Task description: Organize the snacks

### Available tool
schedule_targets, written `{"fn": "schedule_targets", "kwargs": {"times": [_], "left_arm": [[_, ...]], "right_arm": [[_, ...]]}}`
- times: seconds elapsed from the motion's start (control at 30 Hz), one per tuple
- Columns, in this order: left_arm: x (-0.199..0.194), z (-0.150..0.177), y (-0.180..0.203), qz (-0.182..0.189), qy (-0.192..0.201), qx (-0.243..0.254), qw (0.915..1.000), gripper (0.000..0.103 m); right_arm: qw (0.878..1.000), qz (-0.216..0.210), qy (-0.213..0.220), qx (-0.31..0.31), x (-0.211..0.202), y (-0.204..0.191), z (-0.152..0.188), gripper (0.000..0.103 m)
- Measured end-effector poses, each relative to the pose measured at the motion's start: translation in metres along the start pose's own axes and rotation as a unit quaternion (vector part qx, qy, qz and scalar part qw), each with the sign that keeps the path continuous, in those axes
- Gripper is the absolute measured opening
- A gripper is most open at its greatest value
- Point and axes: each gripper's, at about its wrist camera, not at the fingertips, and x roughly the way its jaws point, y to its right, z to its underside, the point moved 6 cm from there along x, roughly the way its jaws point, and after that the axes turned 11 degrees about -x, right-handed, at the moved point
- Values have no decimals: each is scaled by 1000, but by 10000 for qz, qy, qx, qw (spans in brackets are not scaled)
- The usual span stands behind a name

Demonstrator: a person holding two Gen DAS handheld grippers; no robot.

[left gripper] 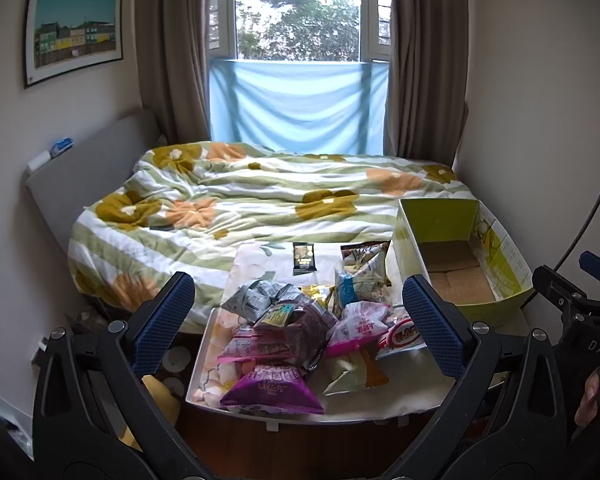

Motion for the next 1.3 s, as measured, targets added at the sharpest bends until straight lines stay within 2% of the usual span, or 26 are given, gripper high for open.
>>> {"fn": "schedule_targets", "kwargs": {"times": [1.3], "left_arm": [[-6, 8, 3, -60, -65, -10, 10000, 103]], "right_arm": [[9999, -109, 66, 60, -2, 6, -3, 100]]}}
